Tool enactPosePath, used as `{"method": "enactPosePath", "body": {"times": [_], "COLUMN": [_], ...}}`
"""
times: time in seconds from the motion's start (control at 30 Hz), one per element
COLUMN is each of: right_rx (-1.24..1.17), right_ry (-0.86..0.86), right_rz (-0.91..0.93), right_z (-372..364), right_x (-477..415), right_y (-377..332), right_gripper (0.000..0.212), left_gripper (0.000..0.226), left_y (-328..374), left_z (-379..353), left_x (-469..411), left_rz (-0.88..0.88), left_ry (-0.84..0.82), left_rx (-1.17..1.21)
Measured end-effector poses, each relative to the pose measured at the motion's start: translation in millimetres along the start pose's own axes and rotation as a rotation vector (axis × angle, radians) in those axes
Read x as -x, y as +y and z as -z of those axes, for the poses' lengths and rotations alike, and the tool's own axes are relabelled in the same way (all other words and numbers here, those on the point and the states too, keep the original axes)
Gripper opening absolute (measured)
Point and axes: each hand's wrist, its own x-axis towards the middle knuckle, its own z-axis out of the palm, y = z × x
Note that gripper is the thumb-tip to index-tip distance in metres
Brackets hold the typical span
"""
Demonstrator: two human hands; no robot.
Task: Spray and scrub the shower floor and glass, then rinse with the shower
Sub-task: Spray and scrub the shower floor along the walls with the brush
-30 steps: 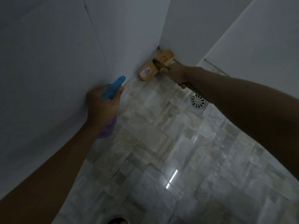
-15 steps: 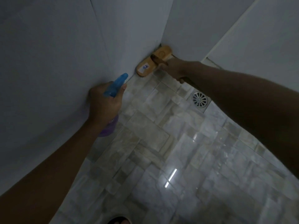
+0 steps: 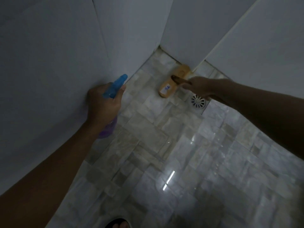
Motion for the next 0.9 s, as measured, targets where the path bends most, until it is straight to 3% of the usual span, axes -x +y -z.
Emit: {"method": "enactPosePath", "body": {"times": [0.1, 0.2, 0.47, 0.6, 0.7, 0.8, 0.9], "right_rx": [-0.058, -0.15, -0.225, -0.164, -0.161, -0.223, -0.251], "right_ry": [0.087, 0.067, -0.027, -0.115, -0.149, -0.135, -0.067], "right_rz": [0.05, 0.032, 0.058, 0.019, -0.023, -0.036, 0.107], "right_z": [10, 12, -84, -143, -172, -167, -147], "right_x": [-32, -42, 47, 116, 155, 163, 134], "right_y": [-58, -92, -88, -71, -63, -86, -137], "right_gripper": [0.047, 0.044, 0.043, 0.042, 0.044, 0.042, 0.043], "left_gripper": [0.05, 0.037, 0.033, 0.036, 0.033, 0.035, 0.035], "left_y": [-2, 5, 13, 9, -10, -19, -20], "left_z": [-1, 0, 27, 59, 90, 114, 122], "left_x": [-2, -2, 15, 67, 104, 126, 141], "left_rz": [0.005, -0.022, 0.001, 0.24, 0.317, 0.391, 0.374], "left_ry": [0.008, 0.0, -0.112, -0.19, -0.104, -0.076, -0.106], "left_rx": [-0.01, 0.012, 0.1, 0.122, -0.006, -0.007, 0.007]}}
